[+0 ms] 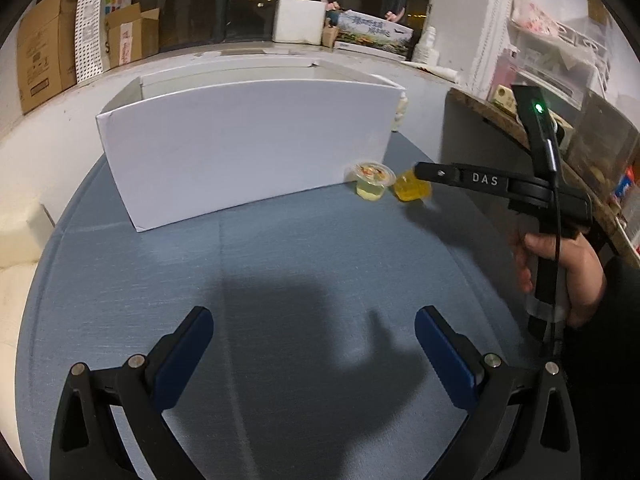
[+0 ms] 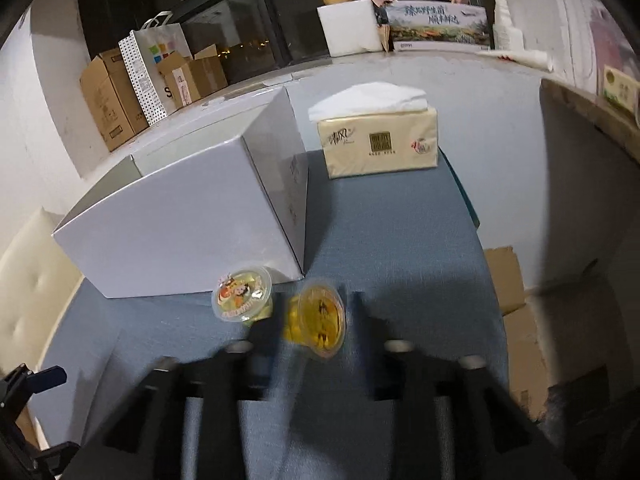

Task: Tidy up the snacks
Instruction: 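Grasp the yellow jelly cup with the right gripper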

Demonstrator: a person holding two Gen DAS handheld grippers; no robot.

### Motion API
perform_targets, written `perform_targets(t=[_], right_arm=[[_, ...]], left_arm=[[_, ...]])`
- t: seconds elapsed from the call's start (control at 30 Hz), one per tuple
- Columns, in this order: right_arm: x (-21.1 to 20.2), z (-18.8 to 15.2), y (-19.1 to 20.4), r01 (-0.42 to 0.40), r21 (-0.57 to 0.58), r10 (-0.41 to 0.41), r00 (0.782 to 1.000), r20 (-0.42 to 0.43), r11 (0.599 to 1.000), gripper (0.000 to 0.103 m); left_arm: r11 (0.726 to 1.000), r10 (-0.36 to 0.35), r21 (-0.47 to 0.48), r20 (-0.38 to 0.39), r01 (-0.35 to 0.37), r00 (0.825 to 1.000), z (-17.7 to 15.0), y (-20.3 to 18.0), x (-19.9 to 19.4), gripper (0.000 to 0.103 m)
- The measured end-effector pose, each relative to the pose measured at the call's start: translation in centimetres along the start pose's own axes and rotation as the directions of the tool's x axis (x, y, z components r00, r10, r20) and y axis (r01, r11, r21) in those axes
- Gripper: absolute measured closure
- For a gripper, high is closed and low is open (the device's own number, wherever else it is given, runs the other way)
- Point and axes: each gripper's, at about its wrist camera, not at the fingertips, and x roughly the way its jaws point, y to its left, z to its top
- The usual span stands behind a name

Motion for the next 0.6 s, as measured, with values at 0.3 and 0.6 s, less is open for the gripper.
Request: perform_targets(t=[0.3, 0.6], right_arm=[[1.9, 0.2, 0.0, -0.022, -0.01, 0.021, 0.999, -0.046, 1.0, 0.026], [4.2, 0.9, 1.4, 0.056, -0.13, -0.072, 0.99, -0.118, 0.99, 0.033]], left_arm=[[1.0, 0.007, -0.014, -0.008, -0.008, 1.0, -0.4, 0.3, -0.1, 0.0], [1.0, 0.004, -0.014, -0.007, -0.004, 1.0, -0.2, 0.4, -0.1, 0.0]])
